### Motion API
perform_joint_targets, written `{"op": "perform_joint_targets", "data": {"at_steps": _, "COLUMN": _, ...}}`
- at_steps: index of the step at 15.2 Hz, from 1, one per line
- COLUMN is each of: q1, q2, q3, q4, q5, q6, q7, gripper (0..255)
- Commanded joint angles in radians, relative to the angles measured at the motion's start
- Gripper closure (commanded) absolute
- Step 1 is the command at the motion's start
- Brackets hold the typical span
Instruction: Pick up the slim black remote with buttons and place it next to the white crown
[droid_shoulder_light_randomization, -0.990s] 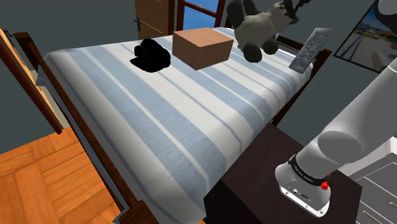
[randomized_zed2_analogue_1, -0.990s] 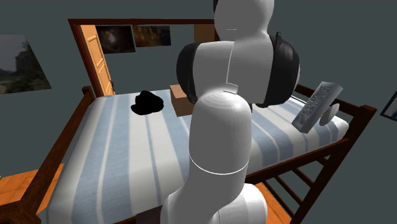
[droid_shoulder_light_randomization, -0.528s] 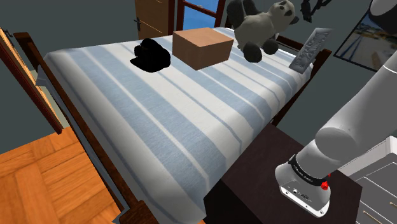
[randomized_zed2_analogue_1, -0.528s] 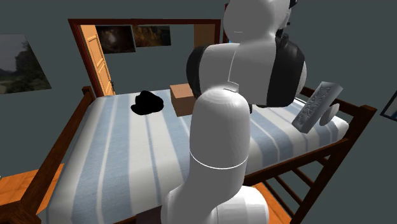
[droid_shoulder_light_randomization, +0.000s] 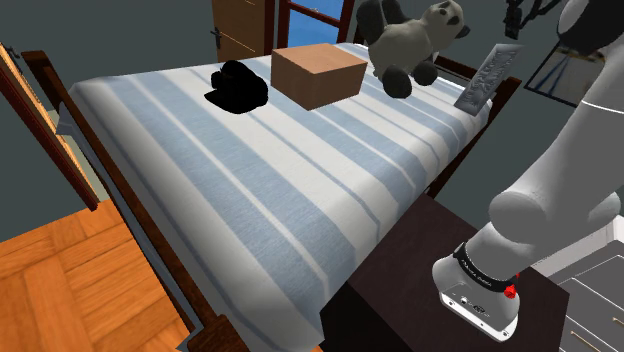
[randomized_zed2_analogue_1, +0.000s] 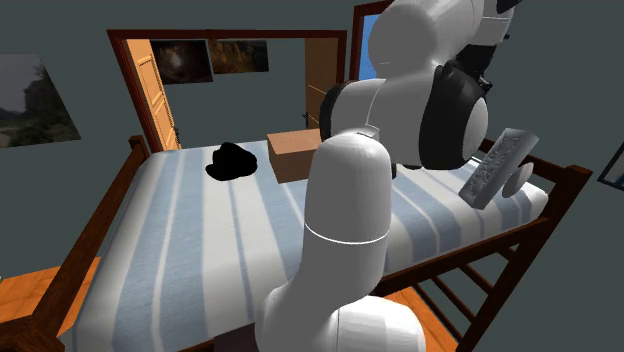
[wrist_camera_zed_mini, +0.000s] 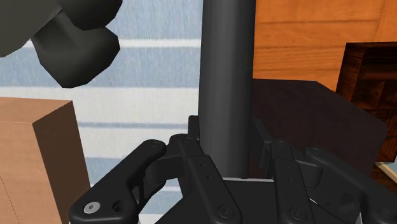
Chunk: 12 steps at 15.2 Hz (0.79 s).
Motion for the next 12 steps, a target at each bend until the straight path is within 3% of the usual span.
{"op": "perform_joint_targets", "data": {"at_steps": 1, "q1": -0.066, "q2": 0.058, "q3": -0.017, "q4": 0.068, "q5": 0.045, "q6": -0.027, "q7": -0.06, "gripper": 255}}
{"op": "perform_joint_targets", "data": {"at_steps": 4, "q1": -0.188, "q2": 0.158, "q3": -0.03, "q4": 0.204, "q5": 0.122, "q6": -0.086, "q7": -0.137, "gripper": 255}}
{"op": "perform_joint_targets", "data": {"at_steps": 6, "q1": -0.299, "q2": 0.245, "q3": -0.023, "q4": 0.34, "q5": 0.187, "q6": -0.144, "q7": -0.177, "gripper": 255}}
{"op": "perform_joint_targets", "data": {"at_steps": 7, "q1": -0.317, "q2": 0.258, "q3": -0.018, "q4": 0.362, "q5": 0.195, "q6": -0.153, "q7": -0.18, "gripper": 255}}
{"op": "perform_joint_targets", "data": {"at_steps": 12, "q1": -0.206, "q2": 0.159, "q3": -0.039, "q4": 0.123, "q5": 0.118, "q6": -0.013, "q7": -0.19, "gripper": 255}}
